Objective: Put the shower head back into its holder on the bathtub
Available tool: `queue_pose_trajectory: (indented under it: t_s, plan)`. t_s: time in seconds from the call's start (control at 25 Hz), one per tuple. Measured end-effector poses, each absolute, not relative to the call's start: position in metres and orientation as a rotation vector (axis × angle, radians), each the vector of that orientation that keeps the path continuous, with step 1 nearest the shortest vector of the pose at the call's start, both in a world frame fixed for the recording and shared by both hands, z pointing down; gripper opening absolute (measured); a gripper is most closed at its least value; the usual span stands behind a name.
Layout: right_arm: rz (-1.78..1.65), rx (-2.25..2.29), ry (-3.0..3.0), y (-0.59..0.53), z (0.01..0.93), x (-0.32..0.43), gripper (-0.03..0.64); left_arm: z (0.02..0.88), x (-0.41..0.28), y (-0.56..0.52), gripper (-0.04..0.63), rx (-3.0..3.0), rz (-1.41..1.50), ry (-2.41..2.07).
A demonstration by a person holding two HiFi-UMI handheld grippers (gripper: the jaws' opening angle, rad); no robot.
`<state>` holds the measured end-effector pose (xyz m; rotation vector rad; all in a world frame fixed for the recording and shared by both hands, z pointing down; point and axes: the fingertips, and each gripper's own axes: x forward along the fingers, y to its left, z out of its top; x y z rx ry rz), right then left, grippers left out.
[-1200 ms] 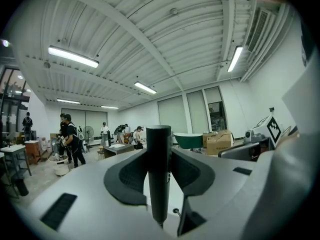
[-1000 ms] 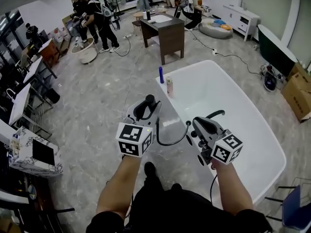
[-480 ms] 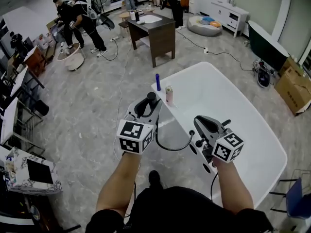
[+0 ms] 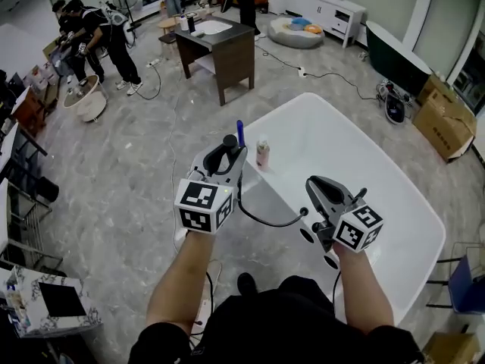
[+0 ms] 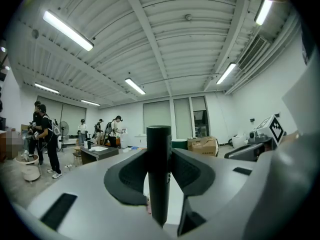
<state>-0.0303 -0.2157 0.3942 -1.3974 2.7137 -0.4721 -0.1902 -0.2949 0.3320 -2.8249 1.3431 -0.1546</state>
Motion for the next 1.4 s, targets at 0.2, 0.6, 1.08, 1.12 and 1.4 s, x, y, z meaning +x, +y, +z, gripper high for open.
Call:
queue_pose_trajectory:
  t_s: [0.2, 0.6, 1.08, 1.12, 1.4]
  plan:
    - [-0.486, -1.491, 2.661, -0.219, 0.397, -0.015, 0.055, 0.330, -0.170, -0.312, 0.147, -2.871, -0.147, 1.245]
    - [-0.471, -1.578, 2.545, -0.236, 0.390, 0.045, 0.055, 0.303, -0.072, -0.333, 0.147, -2.914, -0.144, 0.995]
    - [-0.492, -1.646, 2.439, -0.238, 0.405, 0.131, 0.058, 0.272, 0.054, -0.333, 0.147, -2.945, -0.096, 0.742]
    - [-0.506, -1.645, 2.438, -0.239, 0.408, 0.132, 0.064, 0.268, 0.062, -0.331, 0.147, -2.947, -0.086, 0.713]
    - [-0.597, -1.709, 2.480, -0.262, 0.448, 0.126, 0.124, 0.244, 0.108, -0.315, 0.147, -3.016, -0.034, 0.373]
